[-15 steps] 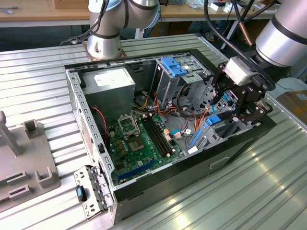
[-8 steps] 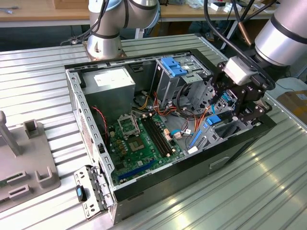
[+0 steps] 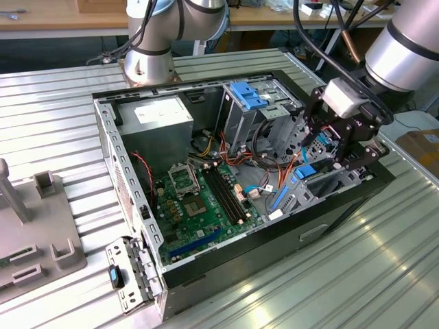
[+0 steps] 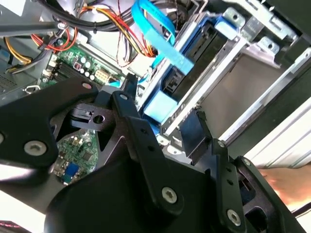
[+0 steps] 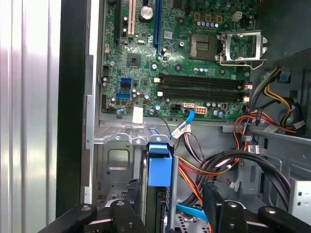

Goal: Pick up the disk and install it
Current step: 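Insert the disk into the insertion slot, then insert the first disk wire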

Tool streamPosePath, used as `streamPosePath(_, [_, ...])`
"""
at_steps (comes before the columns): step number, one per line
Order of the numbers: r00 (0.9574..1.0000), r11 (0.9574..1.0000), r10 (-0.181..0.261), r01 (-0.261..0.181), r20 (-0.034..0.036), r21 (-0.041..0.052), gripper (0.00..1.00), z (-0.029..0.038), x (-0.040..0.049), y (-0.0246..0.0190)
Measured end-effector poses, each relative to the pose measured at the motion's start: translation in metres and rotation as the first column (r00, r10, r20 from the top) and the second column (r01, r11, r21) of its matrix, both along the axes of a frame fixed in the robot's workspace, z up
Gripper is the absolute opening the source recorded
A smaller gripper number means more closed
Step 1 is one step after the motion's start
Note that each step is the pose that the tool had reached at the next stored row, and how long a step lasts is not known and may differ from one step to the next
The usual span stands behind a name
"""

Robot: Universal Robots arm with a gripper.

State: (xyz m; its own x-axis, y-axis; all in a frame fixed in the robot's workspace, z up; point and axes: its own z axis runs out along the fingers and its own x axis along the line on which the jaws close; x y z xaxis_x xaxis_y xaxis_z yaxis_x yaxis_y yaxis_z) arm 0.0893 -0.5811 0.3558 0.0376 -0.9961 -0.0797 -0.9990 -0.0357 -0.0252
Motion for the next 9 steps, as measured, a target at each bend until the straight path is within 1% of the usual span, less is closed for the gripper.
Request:
streamPosePath(2, [1.0,1.0,0.0,0.0,0.0,-0.0004,0.62,-0.0003,0.0044,0.0003])
streamPosePath(3, [1.0,1.0,0.0,0.0,0.0,-0.0002,0.62,-0.001,0.0085,0.0004])
streamPosePath(4, [1.0,1.0,0.0,0.0,0.0,-0.0005,0.62,-0.0021,0.0104,0.0006])
streamPosePath(9, [1.0,1.0,0.0,0.0,0.0,-0.0003,0.62,-0.003,0.0104,0.0005])
